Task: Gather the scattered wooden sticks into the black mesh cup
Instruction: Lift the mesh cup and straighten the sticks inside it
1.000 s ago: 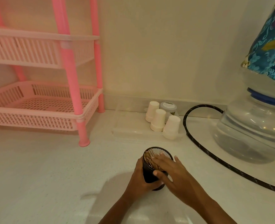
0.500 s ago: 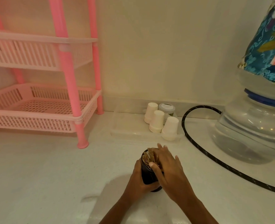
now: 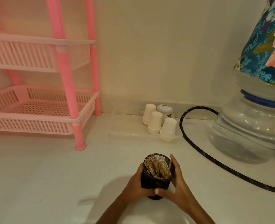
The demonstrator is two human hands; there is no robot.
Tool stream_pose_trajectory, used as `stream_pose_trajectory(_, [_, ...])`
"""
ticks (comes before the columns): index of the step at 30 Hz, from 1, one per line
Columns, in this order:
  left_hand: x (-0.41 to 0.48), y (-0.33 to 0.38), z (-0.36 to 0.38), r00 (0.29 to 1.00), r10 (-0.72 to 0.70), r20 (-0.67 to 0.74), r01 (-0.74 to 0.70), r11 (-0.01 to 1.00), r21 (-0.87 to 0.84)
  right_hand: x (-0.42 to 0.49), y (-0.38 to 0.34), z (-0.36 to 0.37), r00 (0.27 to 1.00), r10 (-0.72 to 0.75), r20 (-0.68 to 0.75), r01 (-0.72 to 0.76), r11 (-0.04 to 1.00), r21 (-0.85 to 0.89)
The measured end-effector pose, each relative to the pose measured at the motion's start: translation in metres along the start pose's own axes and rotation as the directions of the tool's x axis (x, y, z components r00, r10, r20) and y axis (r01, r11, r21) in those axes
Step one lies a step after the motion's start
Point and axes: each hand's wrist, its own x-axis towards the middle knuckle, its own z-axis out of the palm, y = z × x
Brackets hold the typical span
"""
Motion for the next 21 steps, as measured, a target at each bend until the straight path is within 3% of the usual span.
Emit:
stream_pose_trajectory(5, [0.0, 0.003, -0.001, 0.995, -0.021, 0.094, 0.021, 1.0, -0.001, 0.013, 0.014, 0.009, 0.993, -0.008, -0.119, 0.014, 0.999, 0.048])
stream_pose_trajectory(10, [-0.002, 0.003, 0.004, 1.0, -0.012, 0.022, 0.01, 0.994, 0.109, 0.025, 0.008, -0.003, 0.898, 0.019, -0.44, 0.014, 0.997, 0.071])
stream_pose_trajectory(13, [0.0, 0.0, 0.002, 0.999, -0.036, -0.02, 0.037, 0.996, 0.08, 0.027, 0.006, -0.008, 0.934, -0.037, -0.355, 0.02, 0.998, -0.052])
stream_pose_trajectory(16, [0.0, 0.002, -0.001, 0.997, -0.035, -0.061, 0.038, 0.998, 0.043, 0.029, 0.005, -0.012, 0.914, -0.064, -0.401, 0.052, 0.998, -0.041])
stream_pose_trajectory(19, [-0.002, 0.002, 0.0, 0.998, -0.024, -0.061, 0.027, 0.998, 0.052, 0.03, 0.002, -0.01, 0.944, -0.073, -0.321, 0.048, 0.995, -0.087])
stream_pose_trajectory(21, [-0.003, 0.005, 0.003, 0.999, 0.001, -0.048, 0.006, 0.992, 0.129, 0.032, -0.002, -0.006, 0.907, -0.061, -0.416, 0.055, 0.998, -0.027])
